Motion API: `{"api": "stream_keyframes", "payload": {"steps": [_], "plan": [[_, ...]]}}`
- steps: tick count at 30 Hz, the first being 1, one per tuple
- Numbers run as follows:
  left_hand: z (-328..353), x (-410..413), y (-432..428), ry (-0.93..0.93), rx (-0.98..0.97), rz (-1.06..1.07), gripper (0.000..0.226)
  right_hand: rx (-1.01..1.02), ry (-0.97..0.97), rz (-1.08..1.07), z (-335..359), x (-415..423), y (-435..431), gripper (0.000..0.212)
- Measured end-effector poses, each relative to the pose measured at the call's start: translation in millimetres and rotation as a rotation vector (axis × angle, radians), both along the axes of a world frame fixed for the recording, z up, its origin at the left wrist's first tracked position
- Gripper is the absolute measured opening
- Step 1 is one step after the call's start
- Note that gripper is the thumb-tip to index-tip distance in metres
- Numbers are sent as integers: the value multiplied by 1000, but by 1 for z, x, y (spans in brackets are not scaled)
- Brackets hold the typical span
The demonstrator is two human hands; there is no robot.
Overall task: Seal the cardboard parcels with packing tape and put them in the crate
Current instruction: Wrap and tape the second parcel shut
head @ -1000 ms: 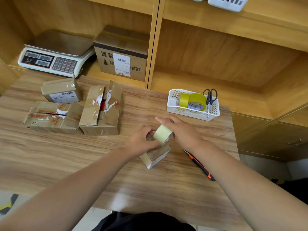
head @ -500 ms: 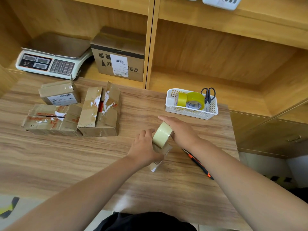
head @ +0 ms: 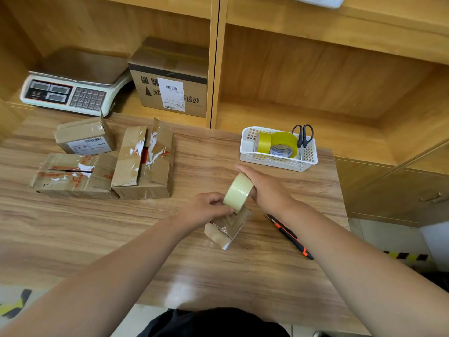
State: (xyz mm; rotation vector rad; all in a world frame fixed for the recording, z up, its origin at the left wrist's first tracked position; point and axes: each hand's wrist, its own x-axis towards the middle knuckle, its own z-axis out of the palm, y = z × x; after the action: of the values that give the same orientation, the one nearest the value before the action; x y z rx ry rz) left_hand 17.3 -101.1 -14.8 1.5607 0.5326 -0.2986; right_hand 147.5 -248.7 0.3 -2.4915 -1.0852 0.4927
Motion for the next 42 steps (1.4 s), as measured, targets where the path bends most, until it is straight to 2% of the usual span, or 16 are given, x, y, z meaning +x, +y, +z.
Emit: {"api": "stream_keyframes", "payload": {"steps": [2,6,12,14,17,20,24,27,30,35,38,42], "plan": [[-1,-1,-1,14,-15,-3,13,-34,14,-17,2,-1,-4,73],[-4,0,-1,46,-52,33,12,-39,73,-188,-14,-1,-32,66],[-11,-1,-7,66,-152,109,14,-518,63,-391,-63,-5,-94,26],[-12,-1,-10,64,-176,146,16,-602,40,-387,-75,-13,-106,27],[-15,-1,-13,72,-190,181,20,-676,-132,-319,-90,-21,-114,33],[-19,-2,-15,74,-192,235,26,-683,-182,-294,-98,-28,-114,32],[-20,0,-21,66,-195,297,31,-651,-117,-322,-99,-31,-115,35],[-19,3,-27,68,-197,311,32,-443,-6,-445,-83,-33,-111,37],[-17,5,-31,62,-188,317,31,-195,36,-497,-53,-40,-109,28],[-18,7,-36,42,-206,347,25,-155,-170,-189,-5,-63,-112,30],[-17,7,-39,29,-209,350,18,-268,-157,-47,10,-73,-107,34],[-15,8,-41,21,-209,345,16,-310,-194,54,19,-77,-97,45]]}}
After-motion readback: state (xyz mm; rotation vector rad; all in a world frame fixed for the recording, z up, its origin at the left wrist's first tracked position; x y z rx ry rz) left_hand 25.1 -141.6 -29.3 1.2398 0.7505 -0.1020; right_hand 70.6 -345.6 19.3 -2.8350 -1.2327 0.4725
